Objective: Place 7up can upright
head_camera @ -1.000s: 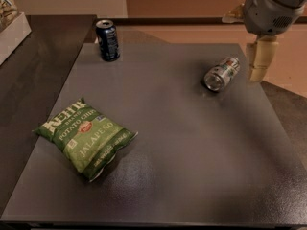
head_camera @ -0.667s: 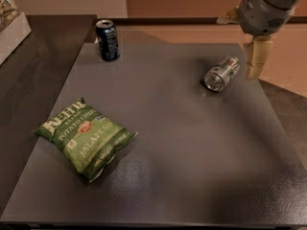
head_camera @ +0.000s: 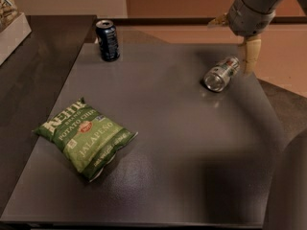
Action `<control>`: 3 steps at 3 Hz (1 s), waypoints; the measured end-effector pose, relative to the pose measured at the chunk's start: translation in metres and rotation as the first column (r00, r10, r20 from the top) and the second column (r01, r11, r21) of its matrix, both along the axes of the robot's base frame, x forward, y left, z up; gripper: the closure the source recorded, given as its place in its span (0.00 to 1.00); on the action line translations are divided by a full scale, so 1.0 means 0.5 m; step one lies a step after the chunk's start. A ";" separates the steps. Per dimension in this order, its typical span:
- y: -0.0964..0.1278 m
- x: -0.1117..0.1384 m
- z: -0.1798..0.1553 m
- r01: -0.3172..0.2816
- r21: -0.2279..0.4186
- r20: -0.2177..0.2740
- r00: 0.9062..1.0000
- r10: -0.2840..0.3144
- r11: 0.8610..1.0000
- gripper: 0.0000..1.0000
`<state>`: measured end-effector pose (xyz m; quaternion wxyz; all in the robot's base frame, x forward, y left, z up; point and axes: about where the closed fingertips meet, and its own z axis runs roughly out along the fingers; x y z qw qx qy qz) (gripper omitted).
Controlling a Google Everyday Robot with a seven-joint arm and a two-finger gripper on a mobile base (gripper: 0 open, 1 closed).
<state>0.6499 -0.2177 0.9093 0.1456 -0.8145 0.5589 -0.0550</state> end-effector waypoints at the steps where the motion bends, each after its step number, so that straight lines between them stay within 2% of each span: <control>1: 0.000 0.000 0.000 0.000 0.000 0.000 1.000 0.000 1.000 0.00; 2: 0.007 0.001 -0.006 -0.040 -0.019 0.003 0.999 0.040 0.999 0.00; 3: 0.005 0.003 -0.021 -0.089 -0.044 -0.019 0.996 0.088 0.995 0.00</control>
Offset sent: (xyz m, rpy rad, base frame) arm -0.0096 0.0047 -0.0039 -0.0586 0.0134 0.1080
